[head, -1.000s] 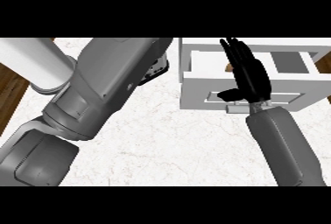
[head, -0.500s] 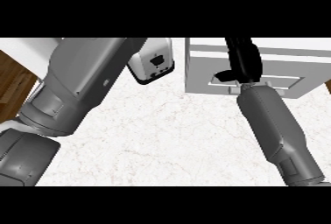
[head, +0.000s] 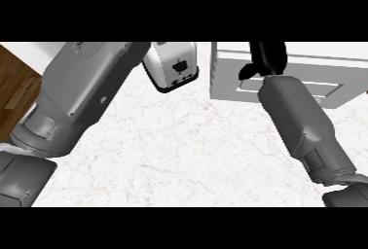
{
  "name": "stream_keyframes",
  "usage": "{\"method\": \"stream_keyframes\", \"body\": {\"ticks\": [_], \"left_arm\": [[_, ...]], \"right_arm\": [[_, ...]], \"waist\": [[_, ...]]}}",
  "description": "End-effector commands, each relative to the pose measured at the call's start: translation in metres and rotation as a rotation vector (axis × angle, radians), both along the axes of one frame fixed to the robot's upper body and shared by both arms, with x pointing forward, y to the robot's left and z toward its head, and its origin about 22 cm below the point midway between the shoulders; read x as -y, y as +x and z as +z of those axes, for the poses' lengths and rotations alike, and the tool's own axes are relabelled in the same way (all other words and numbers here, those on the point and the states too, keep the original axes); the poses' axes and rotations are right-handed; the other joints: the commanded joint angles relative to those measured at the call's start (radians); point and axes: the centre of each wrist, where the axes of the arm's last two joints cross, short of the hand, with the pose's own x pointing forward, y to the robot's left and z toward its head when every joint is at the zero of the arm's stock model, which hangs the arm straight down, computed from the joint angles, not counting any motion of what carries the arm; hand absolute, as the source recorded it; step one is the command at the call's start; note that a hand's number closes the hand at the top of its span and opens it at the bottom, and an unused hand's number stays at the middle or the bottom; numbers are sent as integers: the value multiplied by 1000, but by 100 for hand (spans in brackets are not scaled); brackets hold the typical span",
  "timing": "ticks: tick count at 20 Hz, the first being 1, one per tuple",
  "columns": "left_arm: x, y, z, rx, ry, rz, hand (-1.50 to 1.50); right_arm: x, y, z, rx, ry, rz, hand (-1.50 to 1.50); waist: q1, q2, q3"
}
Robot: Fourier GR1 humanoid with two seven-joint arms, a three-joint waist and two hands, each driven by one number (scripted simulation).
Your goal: Pick up the can, place it into the drawer and close the drawer
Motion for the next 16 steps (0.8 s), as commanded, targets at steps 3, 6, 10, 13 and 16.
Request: {"method": "stream_keyframes", "body": {"ticks": [3, 6, 10, 13, 16], "left_arm": [[-16, -5, -6, 4, -2, -25, -150], [-20, -8, -15, -10, -5, -23, -150], [-38, -11, -12, -1, -10, -32, -150], [-45, -14, -10, 5, -2, -42, -150], [-57, -18, -23, -17, 1, -28, -150]], "right_arm": [[8, 14, 27, 72, 8, -18, -150], [-11, 17, 37, 66, 54, 6, -150], [-17, 23, 65, 74, 148, 63, -150], [-12, 25, 71, 100, 190, 95, -150], [-11, 22, 50, 92, 194, 90, -150]], "waist": [[28, 8, 0], [27, 4, -1], [30, 1, -1], [29, 1, 0], [34, 1, 0]]}}
